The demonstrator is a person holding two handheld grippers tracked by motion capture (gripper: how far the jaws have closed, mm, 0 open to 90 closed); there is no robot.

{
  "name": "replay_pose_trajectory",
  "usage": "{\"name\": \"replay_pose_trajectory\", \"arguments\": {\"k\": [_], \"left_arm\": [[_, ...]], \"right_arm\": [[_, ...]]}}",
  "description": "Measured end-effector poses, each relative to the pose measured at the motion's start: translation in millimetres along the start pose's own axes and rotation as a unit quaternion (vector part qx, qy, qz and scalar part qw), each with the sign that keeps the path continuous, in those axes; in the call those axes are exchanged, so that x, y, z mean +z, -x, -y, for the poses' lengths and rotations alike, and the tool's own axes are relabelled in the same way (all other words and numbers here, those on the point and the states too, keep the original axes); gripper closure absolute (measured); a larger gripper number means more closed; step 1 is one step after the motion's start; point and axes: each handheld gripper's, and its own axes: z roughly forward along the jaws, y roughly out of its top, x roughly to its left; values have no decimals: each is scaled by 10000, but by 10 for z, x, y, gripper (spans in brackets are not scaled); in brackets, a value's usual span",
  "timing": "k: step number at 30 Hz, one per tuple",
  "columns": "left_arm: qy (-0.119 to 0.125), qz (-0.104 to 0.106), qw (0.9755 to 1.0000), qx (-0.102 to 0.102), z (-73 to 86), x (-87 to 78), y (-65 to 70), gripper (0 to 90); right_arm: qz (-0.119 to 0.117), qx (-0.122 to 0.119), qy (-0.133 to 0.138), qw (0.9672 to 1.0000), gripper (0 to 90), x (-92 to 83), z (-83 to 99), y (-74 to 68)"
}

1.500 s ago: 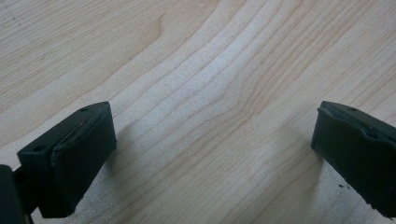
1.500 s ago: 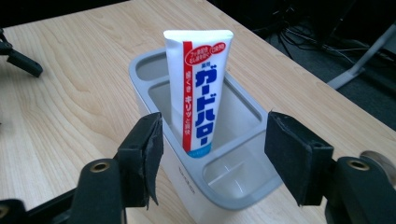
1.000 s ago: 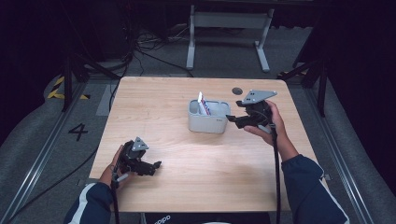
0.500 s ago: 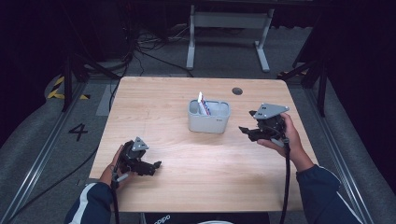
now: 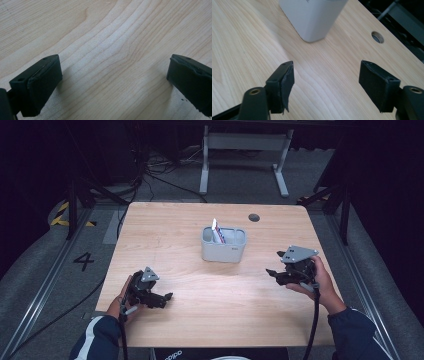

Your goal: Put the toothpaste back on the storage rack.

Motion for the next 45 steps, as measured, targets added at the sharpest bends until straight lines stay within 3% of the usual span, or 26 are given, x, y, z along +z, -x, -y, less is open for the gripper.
{"name": "replay_pose_trajectory", "arguments": {"k": [3,9,17,19,23,30,32,33,34,45], "left_arm": [[1,-1,10000,-1,0,0,0,5],[1,1,10000,2,0,0,0,4],[1,3,10000,2,0,1,-1,4],[1,1,10000,1,0,0,0,4],[0,1,10000,1,0,0,0,4],[1,6,10000,2,-1,1,-1,4],[2,14,10000,-1,-1,3,-1,4],[-1,31,10000,13,-3,4,-3,4],[-16,31,10000,3,-4,3,-1,3],[21,-14,10000,-8,-3,7,9,5]], "right_arm": [[105,30,-106,9999,287,3,106,-13],[54,220,-207,9995,272,-12,391,7],[154,658,-452,9967,261,-38,882,53],[133,1005,-350,9942,263,-109,1047,93],[162,1180,-327,9923,261,-159,1187,91],[-8,1471,-424,9882,234,-176,1465,76],[-107,1805,-250,9832,205,-178,1591,101],[-107,1805,-250,9832,205,-178,1591,101],[-177,2025,-128,9790,196,-180,1652,126],[-116,2030,-158,9790,182,-180,1658,127]]}}
